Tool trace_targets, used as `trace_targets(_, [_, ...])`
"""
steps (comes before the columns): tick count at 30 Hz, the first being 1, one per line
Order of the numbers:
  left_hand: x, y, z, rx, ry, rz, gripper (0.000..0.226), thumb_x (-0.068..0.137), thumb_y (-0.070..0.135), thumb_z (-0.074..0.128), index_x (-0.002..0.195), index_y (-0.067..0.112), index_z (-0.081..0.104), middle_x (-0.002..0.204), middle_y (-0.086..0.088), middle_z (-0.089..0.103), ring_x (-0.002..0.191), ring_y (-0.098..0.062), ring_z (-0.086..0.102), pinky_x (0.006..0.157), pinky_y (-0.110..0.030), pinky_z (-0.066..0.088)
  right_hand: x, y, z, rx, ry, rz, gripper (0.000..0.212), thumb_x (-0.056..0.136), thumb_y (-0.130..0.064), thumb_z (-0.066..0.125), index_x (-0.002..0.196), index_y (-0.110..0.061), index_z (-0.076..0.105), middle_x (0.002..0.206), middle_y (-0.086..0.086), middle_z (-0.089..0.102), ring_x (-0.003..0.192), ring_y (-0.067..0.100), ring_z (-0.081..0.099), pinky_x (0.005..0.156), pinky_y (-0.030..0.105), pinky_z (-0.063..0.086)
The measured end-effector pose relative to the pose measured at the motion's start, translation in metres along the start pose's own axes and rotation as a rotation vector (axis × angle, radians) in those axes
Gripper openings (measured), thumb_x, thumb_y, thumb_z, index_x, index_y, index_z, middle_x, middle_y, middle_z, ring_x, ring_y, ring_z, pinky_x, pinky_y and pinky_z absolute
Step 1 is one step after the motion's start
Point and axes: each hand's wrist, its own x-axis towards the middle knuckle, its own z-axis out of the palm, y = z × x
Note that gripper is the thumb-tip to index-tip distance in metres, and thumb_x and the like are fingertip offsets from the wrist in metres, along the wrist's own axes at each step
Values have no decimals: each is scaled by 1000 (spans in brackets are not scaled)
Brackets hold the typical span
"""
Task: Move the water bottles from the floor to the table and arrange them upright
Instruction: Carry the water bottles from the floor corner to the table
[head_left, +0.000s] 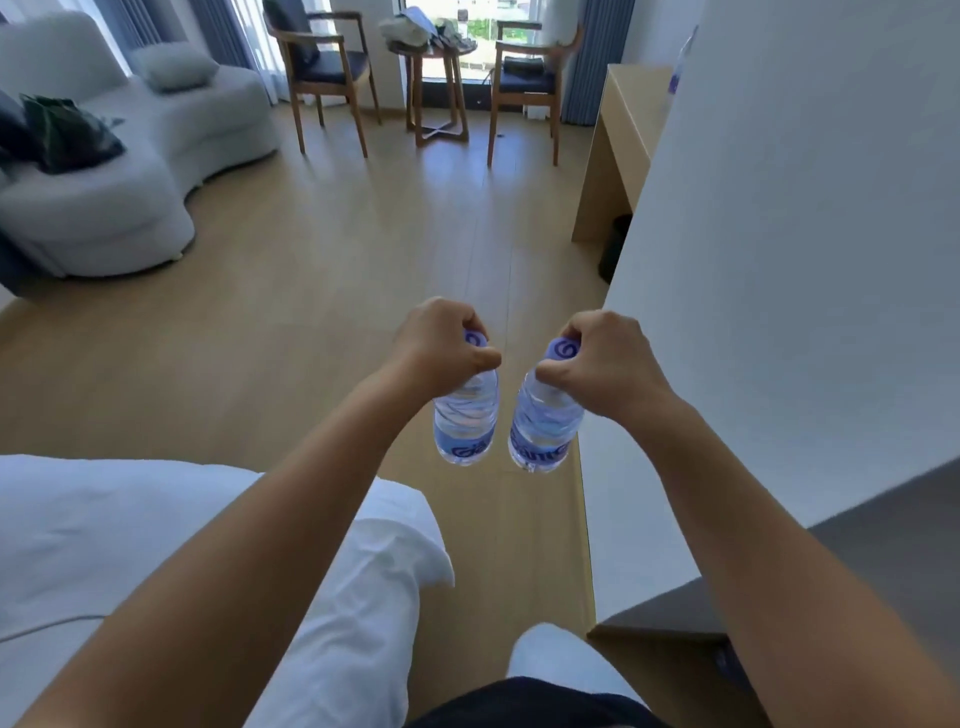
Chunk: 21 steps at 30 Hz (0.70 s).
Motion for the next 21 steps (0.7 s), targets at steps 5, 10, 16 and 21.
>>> trace_targets(5, [67,-11,-15,14,5,-36,7,66,20,68,64,19,62,54,13,49,53,-6,44,47,-18,31,66,-4,6,-7,0,33,31,67,-19,67,80,8,63,82,24,63,65,22,46,58,32,40])
trace_targets(10, [154,-23,-18,21,25,-40,5,66,20,68,66,16,65,51,14,48,49,0,42,44,-17,28,147,-1,17,-14,9,22,29,65,-21,68,77,5,63,75,20,62,68,27,53,64,40,50])
trace_targets(16, [262,-36,-14,0,-28,-44,6,66,19,69,68,15,66,54,12,49,51,-1,42,46,-19,30,252,4,26,14,-6,21,25,67,-21,69,76,1,62,72,13,59,72,30,58,64,40,49])
trace_targets(21, [344,-40,-15,-40,8,-23,7,66,20,69,66,16,64,55,12,50,51,-2,43,45,-19,30,332,13,31,16,29,32,26,67,-21,68,78,3,63,76,17,62,75,32,59,65,41,50])
